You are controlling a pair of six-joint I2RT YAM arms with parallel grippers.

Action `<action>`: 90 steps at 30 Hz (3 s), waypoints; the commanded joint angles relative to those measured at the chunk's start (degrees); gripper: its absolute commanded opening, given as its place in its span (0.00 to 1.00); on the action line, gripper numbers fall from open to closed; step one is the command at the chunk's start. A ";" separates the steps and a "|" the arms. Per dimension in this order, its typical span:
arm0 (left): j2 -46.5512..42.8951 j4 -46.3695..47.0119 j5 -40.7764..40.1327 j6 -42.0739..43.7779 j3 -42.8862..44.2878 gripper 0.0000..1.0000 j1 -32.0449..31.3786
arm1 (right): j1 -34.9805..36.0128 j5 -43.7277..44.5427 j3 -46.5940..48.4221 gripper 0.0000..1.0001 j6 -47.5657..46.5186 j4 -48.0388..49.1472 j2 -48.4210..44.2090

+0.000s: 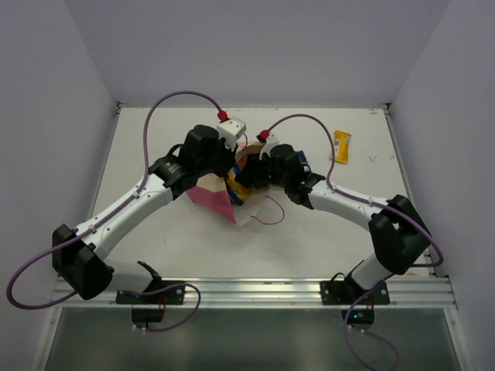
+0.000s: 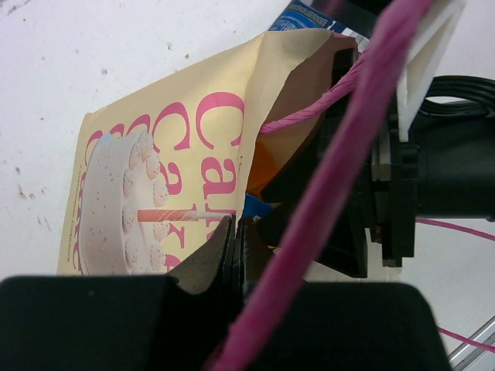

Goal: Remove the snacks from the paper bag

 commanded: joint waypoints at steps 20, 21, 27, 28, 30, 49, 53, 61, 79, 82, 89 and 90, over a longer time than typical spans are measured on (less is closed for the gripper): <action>0.90 -0.34 -3.04 0.05 -0.45 0.00 0.95 | 0.09 2.90 1.85 0.00 -8.83 -16.25 -20.59; 1.08 -0.43 -3.65 0.14 -0.45 0.00 1.22 | 0.18 4.38 2.28 0.00 -9.71 -17.48 -22.37; 1.69 -0.43 -3.75 0.40 -1.24 0.00 2.71 | -9.88 9.06 5.45 0.00 -10.59 -25.76 -31.79; 1.70 -0.34 -3.83 0.40 -1.33 0.00 2.97 | -12.10 8.71 5.71 0.00 -10.42 -25.76 -32.05; 1.70 -0.17 -3.57 0.32 -1.50 0.00 3.33 | -19.11 6.69 6.59 0.00 -9.81 -25.50 -30.66; 0.91 -0.43 1.34 0.49 -1.41 0.00 3.42 | -35.32 -17.49 33.92 0.26 -3.29 -10.63 22.77; 0.99 -0.52 1.70 0.75 -1.50 0.00 3.42 | -35.85 -9.15 32.36 0.61 -10.14 -17.05 19.03; 0.64 -2.54 0.56 1.81 0.52 0.00 3.50 | -25.85 -9.23 11.37 0.64 -15.95 -14.77 -5.93; 0.20 -4.56 -1.81 1.19 2.80 0.00 3.42 | 3.35 -3.87 4.48 0.56 -16.39 -0.80 1.16; -0.24 -4.74 -1.64 1.02 2.45 0.00 3.50 | 3.26 -2.64 5.27 0.56 -17.18 -0.80 3.10; -0.59 -4.74 -1.81 1.10 1.93 0.00 3.50 | 3.26 -2.63 4.04 0.56 -17.98 -0.09 2.04; -0.59 -4.74 -1.81 1.11 1.92 0.00 3.42 | 3.26 -2.90 4.39 0.55 -18.24 -0.70 2.39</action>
